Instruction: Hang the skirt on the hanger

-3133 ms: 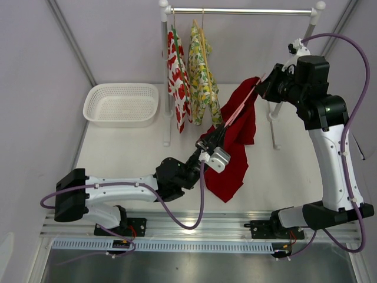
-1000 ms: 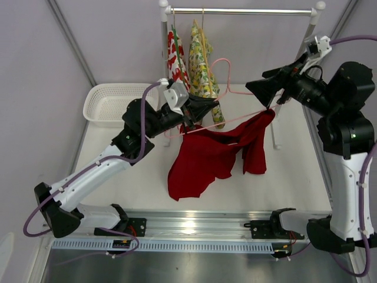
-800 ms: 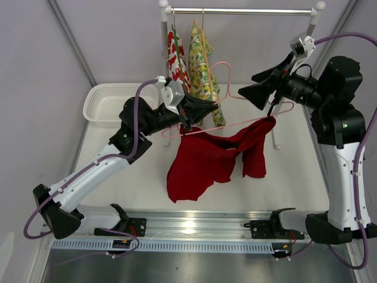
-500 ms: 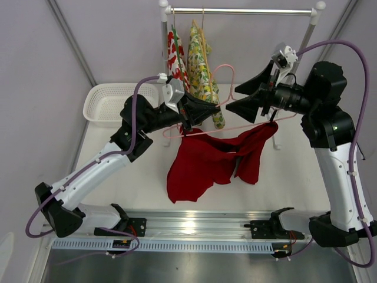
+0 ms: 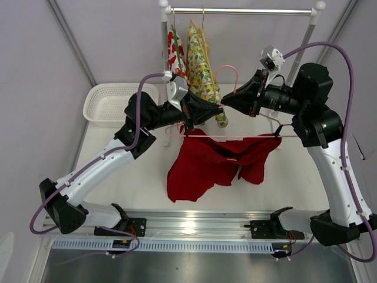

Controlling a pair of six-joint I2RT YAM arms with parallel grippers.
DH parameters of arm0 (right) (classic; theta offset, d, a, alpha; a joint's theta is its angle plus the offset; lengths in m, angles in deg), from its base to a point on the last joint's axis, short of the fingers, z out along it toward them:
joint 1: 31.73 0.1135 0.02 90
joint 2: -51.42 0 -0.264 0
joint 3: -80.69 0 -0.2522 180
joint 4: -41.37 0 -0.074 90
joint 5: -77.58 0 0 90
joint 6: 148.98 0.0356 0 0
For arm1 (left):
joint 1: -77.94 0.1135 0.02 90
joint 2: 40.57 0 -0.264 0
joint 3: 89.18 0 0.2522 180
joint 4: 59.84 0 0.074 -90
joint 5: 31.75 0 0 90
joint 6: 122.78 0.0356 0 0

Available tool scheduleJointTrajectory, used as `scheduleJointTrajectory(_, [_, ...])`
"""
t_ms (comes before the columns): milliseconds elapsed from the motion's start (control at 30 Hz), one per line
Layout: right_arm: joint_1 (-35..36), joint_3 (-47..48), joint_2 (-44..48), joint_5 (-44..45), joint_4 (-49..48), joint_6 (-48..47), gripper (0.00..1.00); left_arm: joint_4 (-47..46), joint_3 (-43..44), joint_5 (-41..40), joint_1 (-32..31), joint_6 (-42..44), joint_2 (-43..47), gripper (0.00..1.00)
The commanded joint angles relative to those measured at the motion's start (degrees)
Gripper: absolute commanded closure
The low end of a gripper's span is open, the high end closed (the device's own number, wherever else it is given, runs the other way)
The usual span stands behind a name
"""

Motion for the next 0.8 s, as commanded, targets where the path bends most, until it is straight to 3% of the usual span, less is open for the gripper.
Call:
scheduleJointTrajectory(0, [0.57, -0.86, 1.15, 1.98, -2.92, 0.33, 0.93, -7.33, 3.25, -0.53, 0.33, -1.37, 0.43, 1.00])
scheduleJointTrajectory(33, [0.57, -0.86, 1.23, 2.15, -2.92, 0.33, 1.00, -7.33, 3.25, -0.70, 0.33, -1.37, 0.52, 1.00])
scheduleJointTrajectory(233, [0.39, -3.49, 2.55, 2.95, -4.85, 1.03, 1.00, -6.81, 3.77, -1.40, 0.33, -0.66, 0.87, 0.95])
scheduleJointTrajectory(367, [-0.31, -4.20, 3.87, 3.56, -5.82, 1.73, 1.00, -6.81, 3.69, -2.37, 0.33, -0.40, 1.39, 0.81])
scheduleJointTrajectory(400, [-0.74, -4.11, 4.22, 3.65, -6.00, 2.17, 1.00, -6.72, 3.77, -2.63, 0.33, -0.40, 1.48, 0.70])
scheduleJointTrajectory(533, [-3.91, -4.29, 5.98, 2.51, -6.00, 3.49, 1.00, -6.89, 3.16, -5.53, 0.33, -0.49, 2.45, 0.55])
scheduleJointTrajectory(767, [-9.97, -5.51, 9.05, -0.30, -3.45, 4.98, 1.00, -8.47, 1.58, -12.55, 0.24, -0.31, 4.29, 0.45])
